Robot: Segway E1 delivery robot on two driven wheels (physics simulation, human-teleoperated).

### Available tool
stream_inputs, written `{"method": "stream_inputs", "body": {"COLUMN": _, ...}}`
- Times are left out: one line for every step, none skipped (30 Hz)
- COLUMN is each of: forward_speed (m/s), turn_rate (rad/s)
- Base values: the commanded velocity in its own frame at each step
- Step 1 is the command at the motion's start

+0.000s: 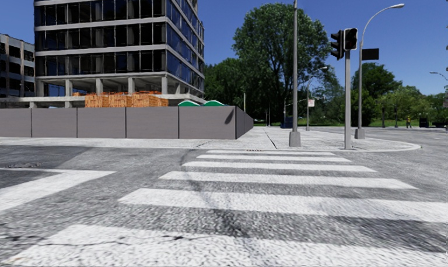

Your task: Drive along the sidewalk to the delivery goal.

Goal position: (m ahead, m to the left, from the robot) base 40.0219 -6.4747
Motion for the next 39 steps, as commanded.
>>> {"method": "stream_inputs", "body": {"forward_speed": 1.31, "turn_rate": -0.56}}
{"method": "stream_inputs", "body": {"forward_speed": 1.31, "turn_rate": -0.56}}
{"method": "stream_inputs", "body": {"forward_speed": 1.31, "turn_rate": -0.56}}
{"method": "stream_inputs", "body": {"forward_speed": 1.31, "turn_rate": -0.56}}
{"method": "stream_inputs", "body": {"forward_speed": 1.31, "turn_rate": -0.55}}
{"method": "stream_inputs", "body": {"forward_speed": 1.31, "turn_rate": -0.53}}
{"method": "stream_inputs", "body": {"forward_speed": 1.31, "turn_rate": -0.53}}
{"method": "stream_inputs", "body": {"forward_speed": 1.31, "turn_rate": -0.52}}
{"method": "stream_inputs", "body": {"forward_speed": 1.31, "turn_rate": -0.52}}
{"method": "stream_inputs", "body": {"forward_speed": 1.31, "turn_rate": -0.52}}
{"method": "stream_inputs", "body": {"forward_speed": 1.31, "turn_rate": -0.52}}
{"method": "stream_inputs", "body": {"forward_speed": 1.31, "turn_rate": -0.52}}
{"method": "stream_inputs", "body": {"forward_speed": 1.31, "turn_rate": -0.52}}
{"method": "stream_inputs", "body": {"forward_speed": 1.31, "turn_rate": -0.5}}
{"method": "stream_inputs", "body": {"forward_speed": 1.31, "turn_rate": -0.43}}
{"method": "stream_inputs", "body": {"forward_speed": 1.31, "turn_rate": -0.27}}
{"method": "stream_inputs", "body": {"forward_speed": 1.31, "turn_rate": -0.27}}
{"method": "stream_inputs", "body": {"forward_speed": 1.31, "turn_rate": -0.03}}
{"method": "stream_inputs", "body": {"forward_speed": 1.31, "turn_rate": 0.0}}
{"method": "stream_inputs", "body": {"forward_speed": 1.31, "turn_rate": 0.0}}
{"method": "stream_inputs", "body": {"forward_speed": 1.31, "turn_rate": 0.0}}
{"method": "stream_inputs", "body": {"forward_speed": 1.31, "turn_rate": 0.0}}
{"method": "stream_inputs", "body": {"forward_speed": 1.32, "turn_rate": 0.0}}
{"method": "stream_inputs", "body": {"forward_speed": 1.41, "turn_rate": 0.0}}
{"method": "stream_inputs", "body": {"forward_speed": 2.0, "turn_rate": 0.0}}
{"method": "stream_inputs", "body": {"forward_speed": 2.0, "turn_rate": 0.0}}
{"method": "stream_inputs", "body": {"forward_speed": 2.0, "turn_rate": 0.0}}
{"method": "stream_inputs", "body": {"forward_speed": 2.0, "turn_rate": 0.0}}
{"method": "stream_inputs", "body": {"forward_speed": 2.0, "turn_rate": 0.0}}
{"method": "stream_inputs", "body": {"forward_speed": 2.0, "turn_rate": 0.0}}
{"method": "stream_inputs", "body": {"forward_speed": 2.0, "turn_rate": 0.0}}
{"method": "stream_inputs", "body": {"forward_speed": 2.0, "turn_rate": 0.0}}
{"method": "stream_inputs", "body": {"forward_speed": 2.0, "turn_rate": 0.0}}
{"method": "stream_inputs", "body": {"forward_speed": 2.0, "turn_rate": 0.0}}
{"method": "stream_inputs", "body": {"forward_speed": 2.0, "turn_rate": 0.0}}
{"method": "stream_inputs", "body": {"forward_speed": 2.0, "turn_rate": 0.0}}
{"method": "stream_inputs", "body": {"forward_speed": 2.0, "turn_rate": 0.0}}
{"method": "stream_inputs", "body": {"forward_speed": 2.0, "turn_rate": 0.0}}
{"method": "stream_inputs", "body": {"forward_speed": 2.0, "turn_rate": 0.0}}
